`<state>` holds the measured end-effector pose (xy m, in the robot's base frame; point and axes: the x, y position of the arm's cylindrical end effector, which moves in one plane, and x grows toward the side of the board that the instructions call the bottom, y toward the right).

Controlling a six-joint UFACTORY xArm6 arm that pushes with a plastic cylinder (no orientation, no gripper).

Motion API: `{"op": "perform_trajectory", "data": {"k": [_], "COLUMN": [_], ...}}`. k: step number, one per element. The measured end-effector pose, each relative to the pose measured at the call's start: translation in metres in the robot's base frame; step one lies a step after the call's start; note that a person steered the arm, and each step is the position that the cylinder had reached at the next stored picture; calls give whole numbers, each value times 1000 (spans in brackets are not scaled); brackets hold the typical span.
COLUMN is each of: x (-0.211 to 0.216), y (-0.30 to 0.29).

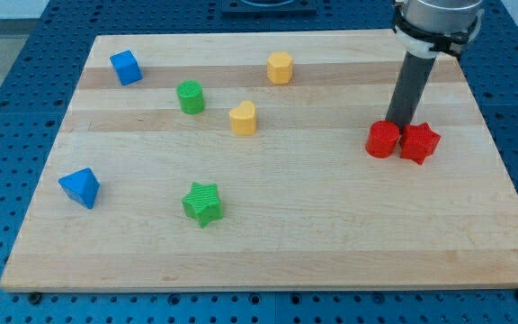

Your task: Push the yellow heart towards top right

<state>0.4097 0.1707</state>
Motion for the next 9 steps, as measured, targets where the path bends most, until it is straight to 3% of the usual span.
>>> {"op": "perform_trajectory", "data": {"k": [2, 4, 5, 6, 8, 9], "x": [-11, 74, 86, 79, -29, -31], "y": [-75, -164, -205, -222, -261, -260]}}
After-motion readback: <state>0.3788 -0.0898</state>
